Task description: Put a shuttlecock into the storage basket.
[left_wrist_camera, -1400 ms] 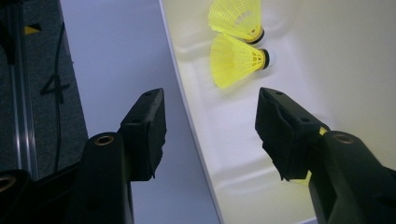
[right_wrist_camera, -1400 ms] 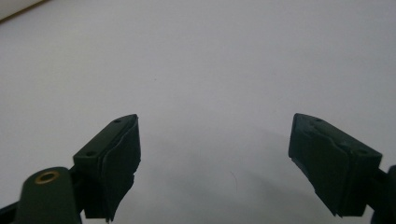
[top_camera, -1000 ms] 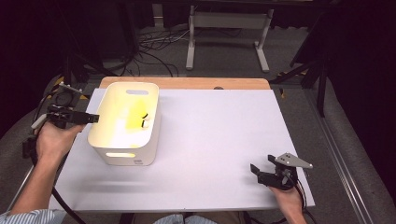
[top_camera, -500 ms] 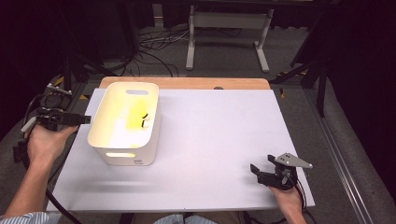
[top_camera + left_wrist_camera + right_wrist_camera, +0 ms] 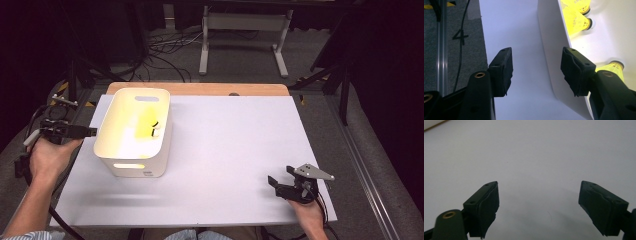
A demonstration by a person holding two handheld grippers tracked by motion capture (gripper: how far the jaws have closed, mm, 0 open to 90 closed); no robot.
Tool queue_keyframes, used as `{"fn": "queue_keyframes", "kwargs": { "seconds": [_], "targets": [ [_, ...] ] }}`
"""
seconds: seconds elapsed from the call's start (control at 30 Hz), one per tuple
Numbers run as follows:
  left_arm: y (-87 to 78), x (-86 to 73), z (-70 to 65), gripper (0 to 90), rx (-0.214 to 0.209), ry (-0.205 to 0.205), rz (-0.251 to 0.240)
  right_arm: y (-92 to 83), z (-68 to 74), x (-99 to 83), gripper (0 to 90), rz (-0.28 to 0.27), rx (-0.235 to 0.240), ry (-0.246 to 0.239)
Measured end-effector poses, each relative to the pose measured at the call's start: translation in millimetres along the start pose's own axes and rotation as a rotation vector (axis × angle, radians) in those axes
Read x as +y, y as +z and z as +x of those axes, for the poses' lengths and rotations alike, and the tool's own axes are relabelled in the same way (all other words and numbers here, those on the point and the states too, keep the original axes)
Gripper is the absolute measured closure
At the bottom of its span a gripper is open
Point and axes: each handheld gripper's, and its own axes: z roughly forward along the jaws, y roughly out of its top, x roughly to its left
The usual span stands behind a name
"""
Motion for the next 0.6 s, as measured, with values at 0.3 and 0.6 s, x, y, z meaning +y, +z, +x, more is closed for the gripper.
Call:
{"fn": "queue_keyframes", "kwargs": {
  "seconds": [0.3,0.6],
  "targets": [
    [5.0,-6.8,0.9,42.7,-0.004,-0.007,0.001,-0.1,0.3,-0.1,17.2,-0.001,0.001,-0.001],
    [6.5,-12.3,4.6,42.8,0.000,-0.018,-0.008,-0.2,0.0,-0.1,17.2,0.000,0.000,0.000]
  ]
}}
